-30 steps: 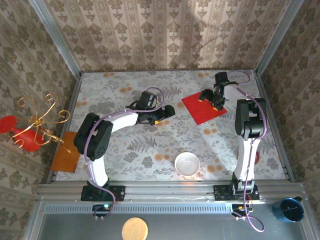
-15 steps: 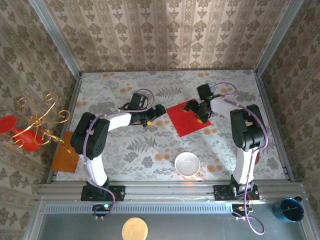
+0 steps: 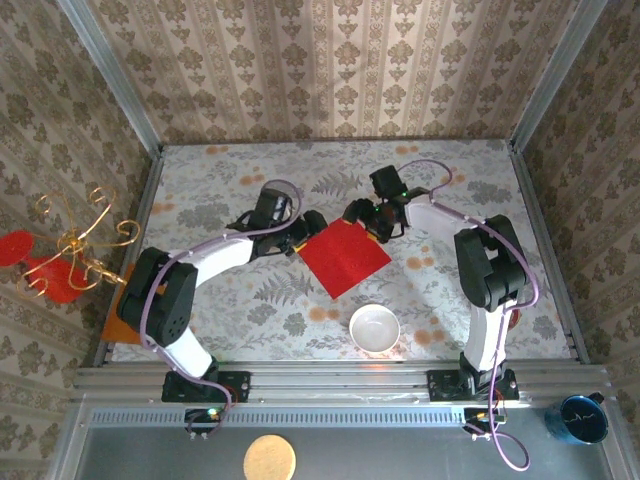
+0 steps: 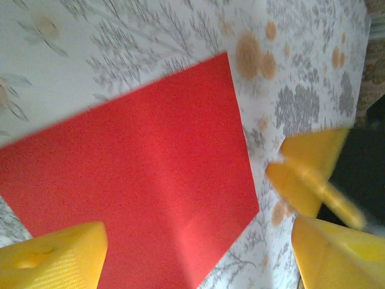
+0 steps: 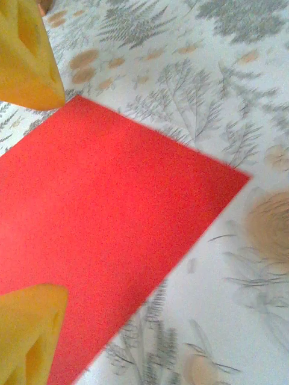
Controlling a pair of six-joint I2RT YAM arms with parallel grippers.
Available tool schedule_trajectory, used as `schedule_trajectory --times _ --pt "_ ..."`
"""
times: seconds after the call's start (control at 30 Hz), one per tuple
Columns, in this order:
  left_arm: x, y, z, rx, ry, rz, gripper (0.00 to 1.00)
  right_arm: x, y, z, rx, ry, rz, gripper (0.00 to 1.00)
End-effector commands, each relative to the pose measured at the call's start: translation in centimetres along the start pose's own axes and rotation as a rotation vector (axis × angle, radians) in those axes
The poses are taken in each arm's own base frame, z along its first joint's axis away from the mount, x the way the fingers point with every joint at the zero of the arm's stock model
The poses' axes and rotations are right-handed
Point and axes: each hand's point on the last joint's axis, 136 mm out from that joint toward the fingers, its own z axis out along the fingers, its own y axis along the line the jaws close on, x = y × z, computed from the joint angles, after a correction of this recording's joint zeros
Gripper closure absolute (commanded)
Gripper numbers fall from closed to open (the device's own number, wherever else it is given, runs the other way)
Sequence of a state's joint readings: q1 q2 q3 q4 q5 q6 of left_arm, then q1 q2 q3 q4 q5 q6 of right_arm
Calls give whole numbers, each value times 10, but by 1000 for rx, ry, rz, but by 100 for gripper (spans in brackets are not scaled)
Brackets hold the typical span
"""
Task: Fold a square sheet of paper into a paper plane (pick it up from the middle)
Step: Rotate the square sheet of paper at the center of the table.
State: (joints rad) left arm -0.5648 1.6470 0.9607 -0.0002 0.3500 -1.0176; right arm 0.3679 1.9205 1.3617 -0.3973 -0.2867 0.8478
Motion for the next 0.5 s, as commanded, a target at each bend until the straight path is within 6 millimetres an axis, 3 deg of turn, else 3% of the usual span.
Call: schedule_trajectory --times 0.0,0.27,0.47 --pt "21 3 8 -47 46 -51 20 5 -13 8 41 103 -121 29" --pt "34 17 33 -86 114 -76 24 -1 0 25 16 174 -207 42" --pt "31 33 41 -136 123 -82 23 2 -9 35 44 211 -205 42"
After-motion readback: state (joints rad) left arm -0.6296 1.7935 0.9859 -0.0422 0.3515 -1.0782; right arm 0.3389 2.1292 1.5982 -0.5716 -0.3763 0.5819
